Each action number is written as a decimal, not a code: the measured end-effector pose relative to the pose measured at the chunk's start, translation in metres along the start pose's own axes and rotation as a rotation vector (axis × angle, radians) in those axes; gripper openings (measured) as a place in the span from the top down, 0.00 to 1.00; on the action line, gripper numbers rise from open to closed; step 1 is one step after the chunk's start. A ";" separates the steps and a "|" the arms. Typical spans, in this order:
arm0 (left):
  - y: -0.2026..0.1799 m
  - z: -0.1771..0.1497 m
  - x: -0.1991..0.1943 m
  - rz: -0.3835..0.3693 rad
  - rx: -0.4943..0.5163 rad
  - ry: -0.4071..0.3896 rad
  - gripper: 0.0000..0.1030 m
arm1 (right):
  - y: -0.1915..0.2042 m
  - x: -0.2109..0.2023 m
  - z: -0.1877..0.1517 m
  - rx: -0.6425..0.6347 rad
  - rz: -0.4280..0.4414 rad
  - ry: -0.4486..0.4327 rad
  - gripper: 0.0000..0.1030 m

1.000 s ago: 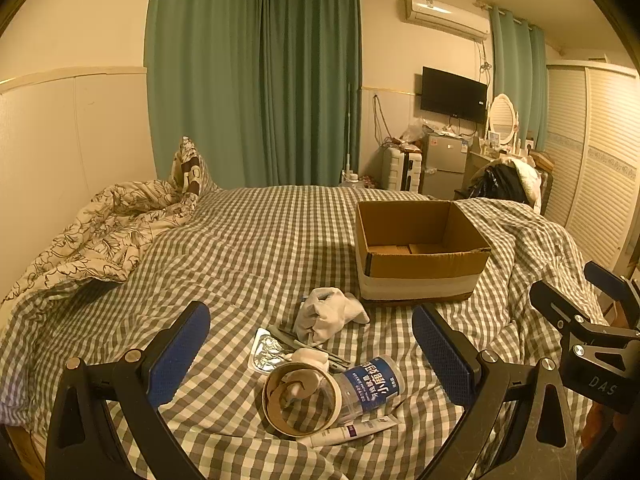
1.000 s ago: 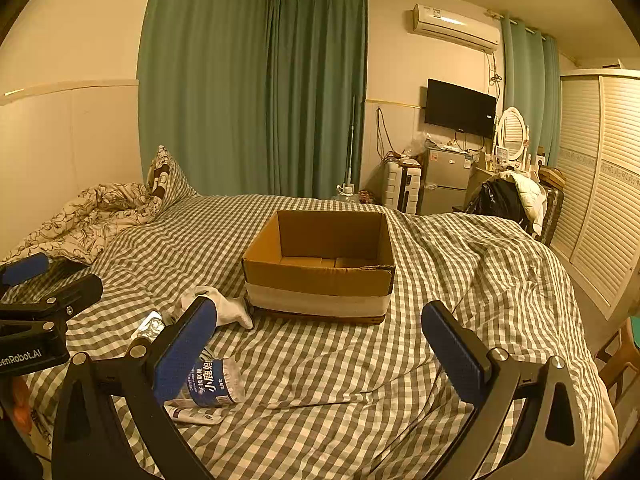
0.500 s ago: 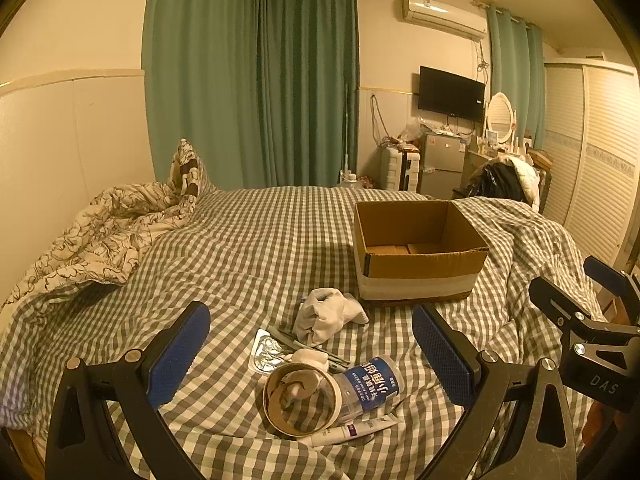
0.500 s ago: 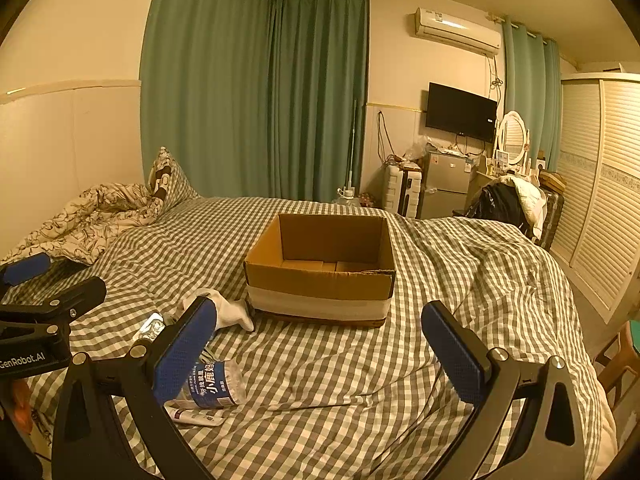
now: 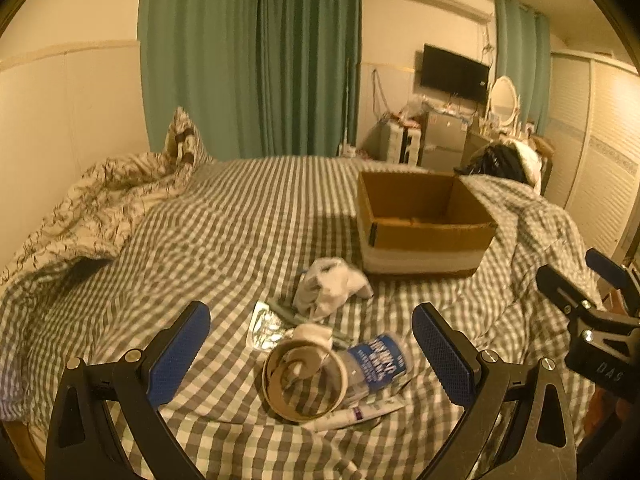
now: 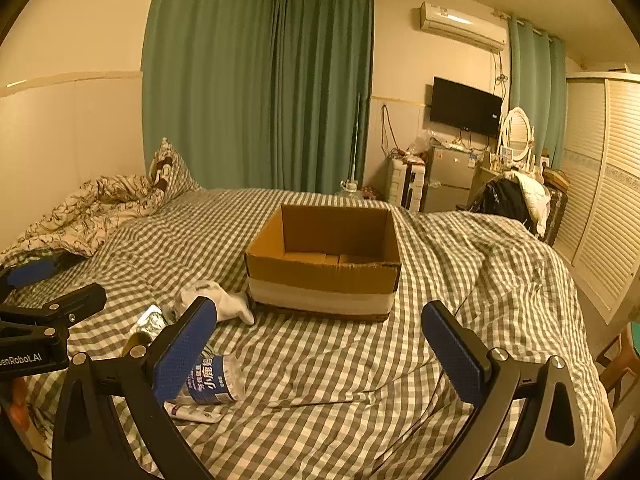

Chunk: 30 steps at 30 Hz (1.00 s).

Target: Organize objects

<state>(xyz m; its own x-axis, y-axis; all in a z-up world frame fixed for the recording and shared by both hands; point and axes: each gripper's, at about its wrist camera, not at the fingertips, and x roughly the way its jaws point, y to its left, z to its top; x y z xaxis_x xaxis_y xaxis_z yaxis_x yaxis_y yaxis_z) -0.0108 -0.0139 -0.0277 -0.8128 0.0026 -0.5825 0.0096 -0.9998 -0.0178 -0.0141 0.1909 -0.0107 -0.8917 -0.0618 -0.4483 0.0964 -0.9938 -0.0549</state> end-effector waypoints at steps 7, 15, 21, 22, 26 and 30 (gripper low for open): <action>0.008 -0.033 0.038 0.009 0.026 0.150 0.00 | -0.001 0.031 -0.016 -0.013 0.000 0.075 0.00; 0.004 -0.063 0.088 -0.057 0.030 0.314 0.00 | 0.006 0.064 -0.039 -0.029 0.040 0.177 0.00; 0.007 -0.064 0.110 -0.047 0.042 0.315 0.00 | 0.011 0.081 -0.049 -0.042 0.047 0.224 0.00; 0.006 -0.063 0.114 -0.049 0.054 0.316 0.00 | 0.012 0.084 -0.051 -0.043 0.048 0.232 0.00; 0.004 -0.066 0.130 -0.090 0.078 0.332 0.01 | 0.017 0.093 -0.056 -0.054 0.049 0.258 0.00; 0.008 -0.065 0.125 -0.165 0.045 0.328 0.20 | 0.021 0.093 -0.056 -0.065 0.043 0.265 0.00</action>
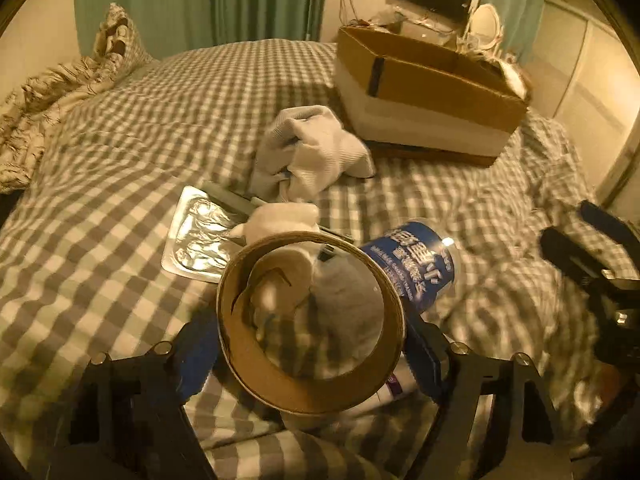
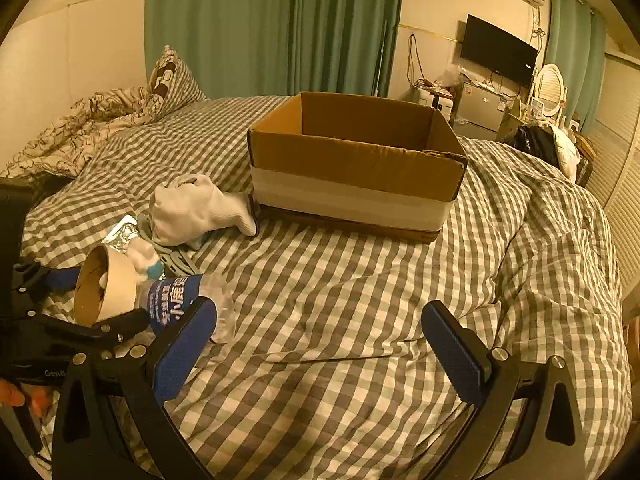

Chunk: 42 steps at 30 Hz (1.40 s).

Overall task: Organize objects
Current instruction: 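Grasp the brown tape roll with the left gripper, then carry the tape roll into the box with the left gripper while the right gripper carries the floss jar there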

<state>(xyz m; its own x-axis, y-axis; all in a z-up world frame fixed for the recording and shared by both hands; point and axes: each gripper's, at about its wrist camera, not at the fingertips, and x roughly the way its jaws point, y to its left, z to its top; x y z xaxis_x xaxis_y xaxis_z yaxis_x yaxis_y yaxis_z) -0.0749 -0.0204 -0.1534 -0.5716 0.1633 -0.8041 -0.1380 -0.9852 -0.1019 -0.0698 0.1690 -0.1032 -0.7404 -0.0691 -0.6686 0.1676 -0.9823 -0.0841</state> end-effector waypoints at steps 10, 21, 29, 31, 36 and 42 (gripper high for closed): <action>0.014 0.007 -0.061 0.155 0.030 -0.117 0.21 | 0.028 -0.008 0.006 -0.060 0.069 0.005 0.00; 0.042 0.002 -0.062 0.220 0.011 -0.110 0.21 | 0.104 0.043 -0.008 -0.219 0.164 0.137 0.00; 0.041 0.002 -0.061 0.215 0.008 -0.108 0.21 | 0.106 0.060 -0.011 -0.213 0.194 0.181 0.14; 0.039 0.003 -0.064 0.205 0.004 -0.111 0.21 | 0.103 0.053 -0.010 -0.204 0.193 0.164 0.14; 0.024 0.010 -0.088 0.173 0.004 -0.165 0.21 | 0.082 0.021 0.002 -0.152 0.211 0.101 0.15; -0.007 0.038 -0.115 0.119 0.036 -0.237 0.21 | 0.038 -0.030 0.040 -0.136 0.178 -0.020 0.15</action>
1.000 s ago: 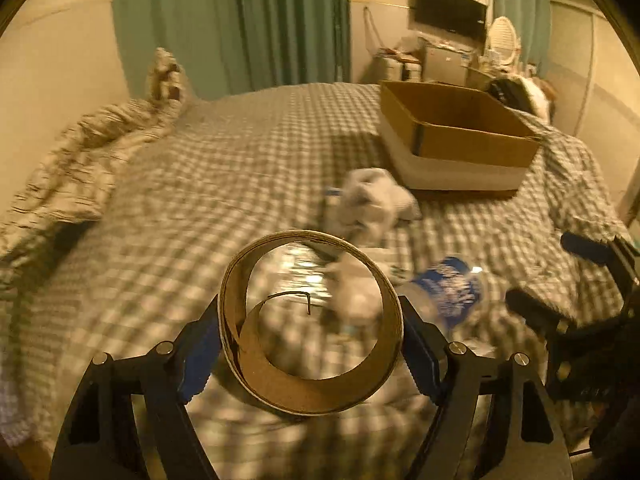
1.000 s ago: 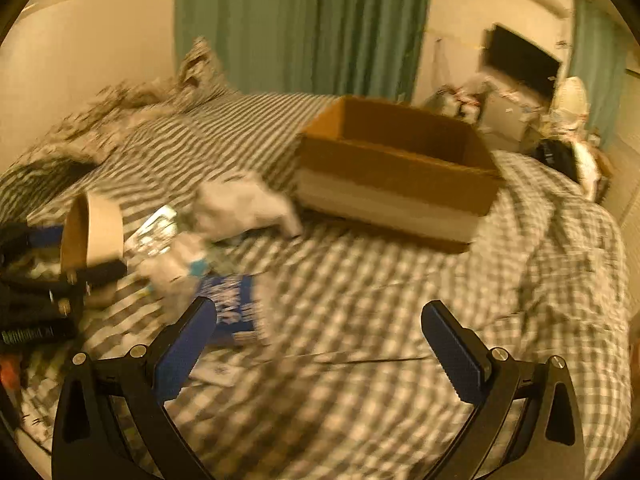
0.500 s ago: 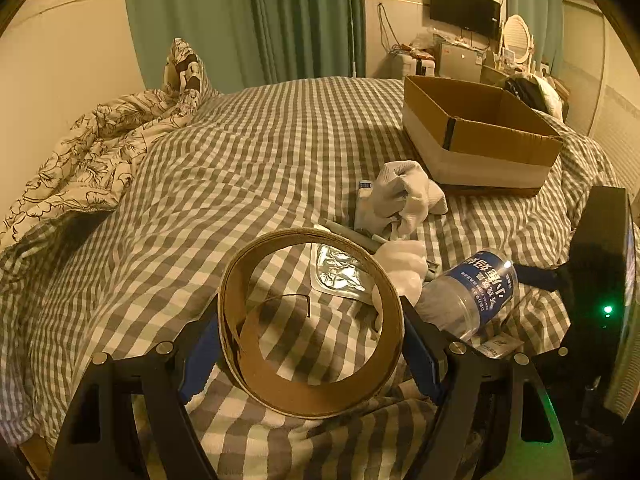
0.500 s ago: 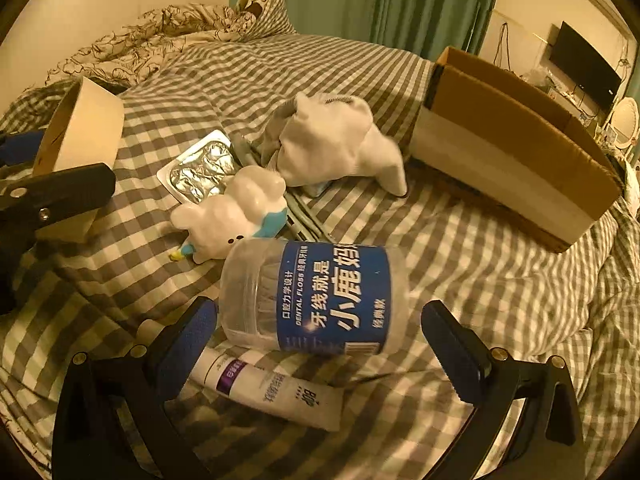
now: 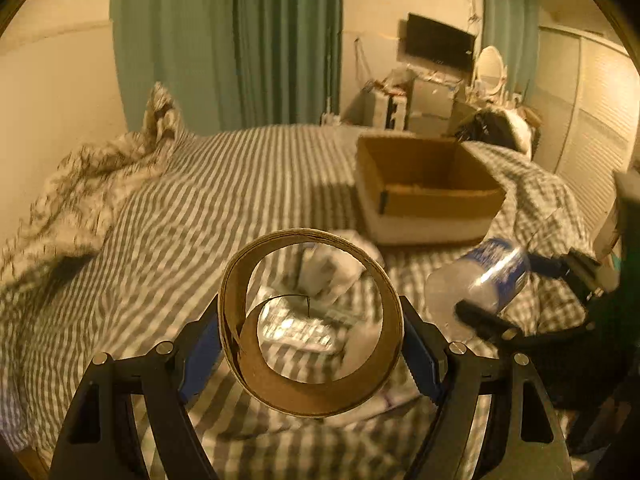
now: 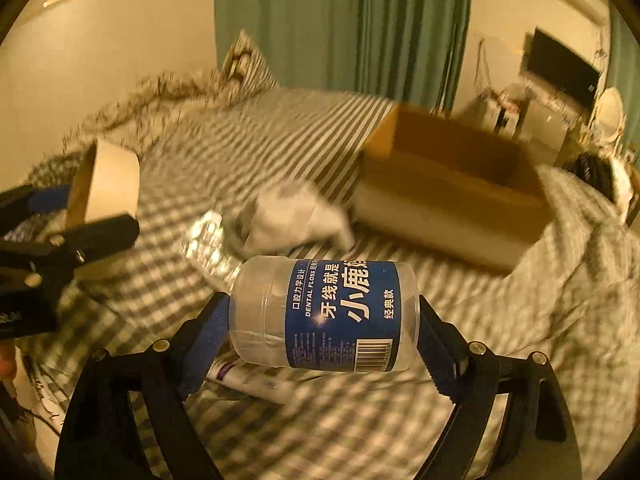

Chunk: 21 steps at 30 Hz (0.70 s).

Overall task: Organize objects
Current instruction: 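Carry the tape roll into the box with the left gripper while the right gripper carries the floss jar there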

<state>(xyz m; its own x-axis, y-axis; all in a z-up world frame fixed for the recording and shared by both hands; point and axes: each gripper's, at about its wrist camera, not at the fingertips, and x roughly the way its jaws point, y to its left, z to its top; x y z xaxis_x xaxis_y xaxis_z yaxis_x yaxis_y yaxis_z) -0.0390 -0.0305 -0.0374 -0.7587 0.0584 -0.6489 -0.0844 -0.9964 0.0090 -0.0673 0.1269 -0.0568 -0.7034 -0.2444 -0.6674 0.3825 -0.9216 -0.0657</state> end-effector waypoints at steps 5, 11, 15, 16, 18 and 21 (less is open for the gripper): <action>-0.035 0.047 -0.009 -0.045 0.070 -0.080 0.21 | -0.042 -0.044 0.040 -0.015 -0.084 -0.113 0.15; -0.074 0.111 0.020 -0.089 0.109 -0.108 0.21 | -0.102 -0.063 0.097 0.059 -0.109 -0.205 0.15; -0.096 0.150 0.075 -0.071 0.108 -0.074 0.21 | -0.137 -0.040 0.137 0.094 -0.121 -0.212 0.15; -0.099 0.156 0.087 -0.070 0.104 -0.060 0.21 | -0.148 -0.026 0.146 0.115 -0.110 -0.202 0.15; -0.104 0.164 0.120 -0.073 0.094 -0.018 0.21 | -0.161 -0.004 0.153 0.143 -0.095 -0.180 0.15; -0.111 0.163 0.162 -0.089 0.102 0.040 0.21 | -0.182 0.043 0.154 0.169 -0.088 -0.124 0.15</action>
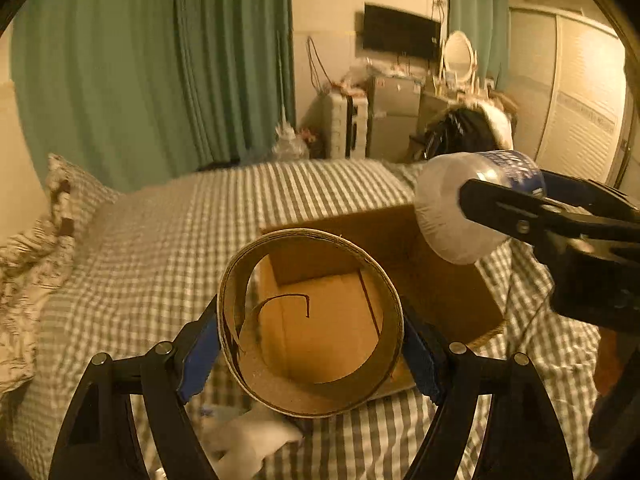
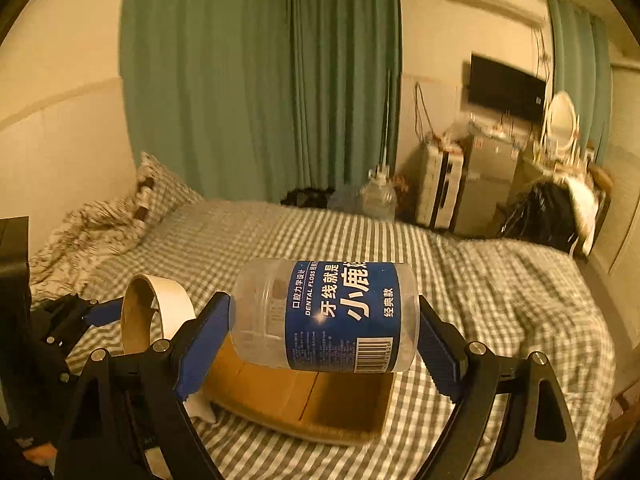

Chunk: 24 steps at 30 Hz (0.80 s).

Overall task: Organize objects
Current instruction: 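Carry the tape roll into the box with the left gripper while the right gripper carries the floss jar there, then grasp the white plush toy with the left gripper while the right gripper grasps the toothpaste tube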

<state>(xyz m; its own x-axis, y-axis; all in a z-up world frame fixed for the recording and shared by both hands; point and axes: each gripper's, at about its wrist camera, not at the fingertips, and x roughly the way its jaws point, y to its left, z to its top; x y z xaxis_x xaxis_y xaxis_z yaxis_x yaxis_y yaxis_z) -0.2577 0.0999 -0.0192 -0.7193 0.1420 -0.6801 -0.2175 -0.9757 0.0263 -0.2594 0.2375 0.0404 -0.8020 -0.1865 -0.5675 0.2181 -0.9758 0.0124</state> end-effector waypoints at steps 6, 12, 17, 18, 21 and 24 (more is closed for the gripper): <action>-0.009 -0.009 0.050 -0.038 0.039 0.049 0.20 | -0.033 0.067 -0.024 0.064 -0.027 0.062 0.15; -0.009 -0.009 0.062 -0.098 0.012 0.067 0.05 | -0.040 0.068 -0.026 0.067 -0.029 0.013 0.12; -0.002 -0.003 0.032 -0.071 -0.015 0.010 0.02 | -0.044 0.027 -0.013 0.105 -0.022 -0.066 0.01; 0.000 -0.001 0.020 -0.068 -0.016 -0.001 0.02 | -0.042 0.019 -0.010 0.105 -0.023 -0.074 0.01; 0.007 0.002 -0.019 -0.060 -0.016 -0.048 0.01 | -0.036 -0.018 -0.002 0.092 -0.021 -0.102 0.01; 0.015 0.000 -0.064 -0.042 -0.020 -0.087 0.01 | -0.021 -0.061 0.002 0.052 -0.034 -0.117 0.01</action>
<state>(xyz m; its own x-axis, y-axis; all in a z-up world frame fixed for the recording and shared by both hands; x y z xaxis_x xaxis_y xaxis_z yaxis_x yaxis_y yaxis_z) -0.2147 0.0765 0.0250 -0.7648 0.1962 -0.6137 -0.2361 -0.9716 -0.0164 -0.2160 0.2689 0.0761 -0.8688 -0.1619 -0.4680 0.1625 -0.9859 0.0393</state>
